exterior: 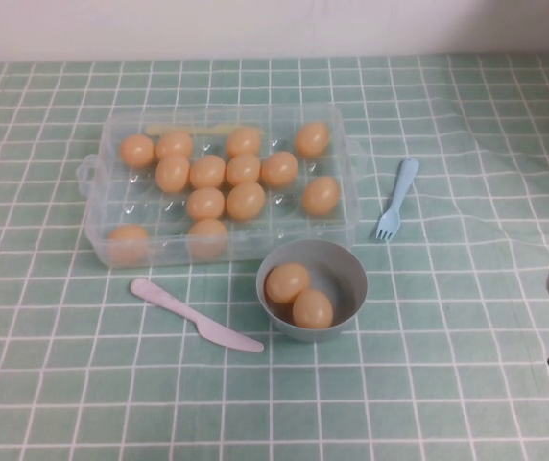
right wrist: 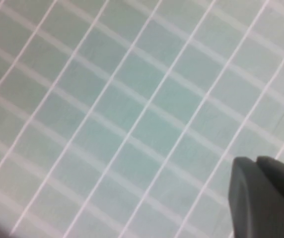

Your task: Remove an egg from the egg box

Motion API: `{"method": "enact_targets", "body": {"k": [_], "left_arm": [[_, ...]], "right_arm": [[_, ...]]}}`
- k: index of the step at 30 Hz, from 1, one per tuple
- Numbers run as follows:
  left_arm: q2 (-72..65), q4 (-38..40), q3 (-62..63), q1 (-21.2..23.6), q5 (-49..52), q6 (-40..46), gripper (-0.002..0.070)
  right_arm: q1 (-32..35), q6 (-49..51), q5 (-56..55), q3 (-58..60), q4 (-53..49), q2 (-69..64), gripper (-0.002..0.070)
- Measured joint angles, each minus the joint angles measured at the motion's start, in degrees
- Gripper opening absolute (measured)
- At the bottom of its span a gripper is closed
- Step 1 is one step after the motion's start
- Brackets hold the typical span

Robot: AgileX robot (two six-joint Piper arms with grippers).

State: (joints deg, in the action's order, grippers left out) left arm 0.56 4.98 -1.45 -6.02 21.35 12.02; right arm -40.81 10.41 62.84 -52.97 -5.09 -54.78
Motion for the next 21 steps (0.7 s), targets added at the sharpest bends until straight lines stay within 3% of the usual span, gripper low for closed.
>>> {"method": "enact_targets", "body": {"k": [4, 11, 16, 21], "left_arm": [[0.0, 0.0, 0.0, 0.0, 0.0, 0.0, -0.0004], [0.0, 0.0, 0.0, 0.0, 0.0, 0.0, -0.0004], [0.0, 0.0, 0.0, 0.0, 0.0, 0.0, -0.0004], [0.0, 0.0, 0.0, 0.0, 0.0, 0.0, -0.0004]], "right_arm": [[5.0, -3.0, -13.0, 10.2, -1.6, 5.7, -0.0016], [22.6, -5.5, -40.5, 38.0, -4.5, 24.1, -0.0016], [33.2, -5.4, -48.3, 49.1, -2.3, 39.0, -0.0016], [39.1, -5.4, -51.1, 53.3, 3.0, 50.1, -0.0016]]}}
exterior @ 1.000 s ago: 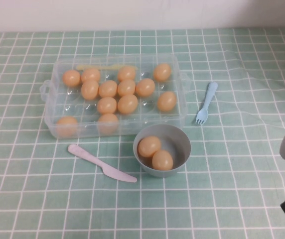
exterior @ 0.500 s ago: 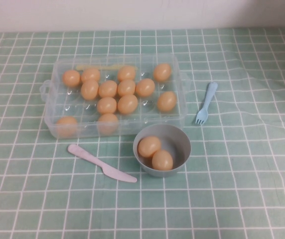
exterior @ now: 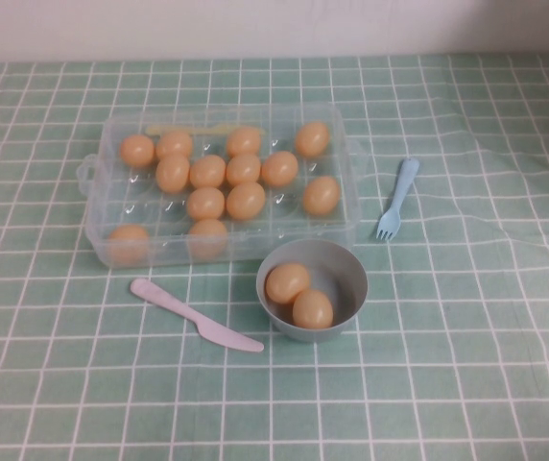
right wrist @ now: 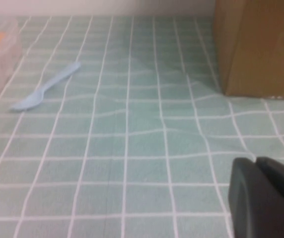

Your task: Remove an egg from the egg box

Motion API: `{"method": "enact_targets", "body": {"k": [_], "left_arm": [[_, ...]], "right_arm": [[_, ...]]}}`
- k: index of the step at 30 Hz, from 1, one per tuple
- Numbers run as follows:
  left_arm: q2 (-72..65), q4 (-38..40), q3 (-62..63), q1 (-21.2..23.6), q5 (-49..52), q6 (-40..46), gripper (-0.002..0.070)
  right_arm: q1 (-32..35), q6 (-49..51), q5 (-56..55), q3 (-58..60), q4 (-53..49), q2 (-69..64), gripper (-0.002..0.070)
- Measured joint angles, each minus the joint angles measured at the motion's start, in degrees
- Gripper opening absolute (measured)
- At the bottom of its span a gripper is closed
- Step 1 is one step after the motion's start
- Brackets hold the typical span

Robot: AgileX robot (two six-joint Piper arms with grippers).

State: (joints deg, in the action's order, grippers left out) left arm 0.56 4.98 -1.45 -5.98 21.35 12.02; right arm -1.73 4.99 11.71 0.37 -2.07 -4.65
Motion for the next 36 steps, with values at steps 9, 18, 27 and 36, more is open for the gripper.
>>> {"method": "enact_targets", "body": {"k": [9, 18, 27, 36], "left_arm": [[0.0, 0.0, 0.0, 0.0, 0.0, 0.0, -0.0004], [0.0, 0.0, 0.0, 0.0, 0.0, 0.0, -0.0004], [0.0, 0.0, 0.0, 0.0, 0.0, 0.0, -0.0004], [0.0, 0.0, 0.0, 0.0, 0.0, 0.0, -0.0004]], "right_arm": [[1.2, 0.0, 0.0, 1.1, 1.4, 5.1, -0.0018], [1.2, -7.0, 1.8, 1.1, 6.4, 5.1, -0.0018], [1.2, -14.1, 9.6, 1.2, 12.6, 5.1, -0.0018], [1.2, -14.3, 9.9, 1.2, 13.1, 5.1, -0.0018]]}}
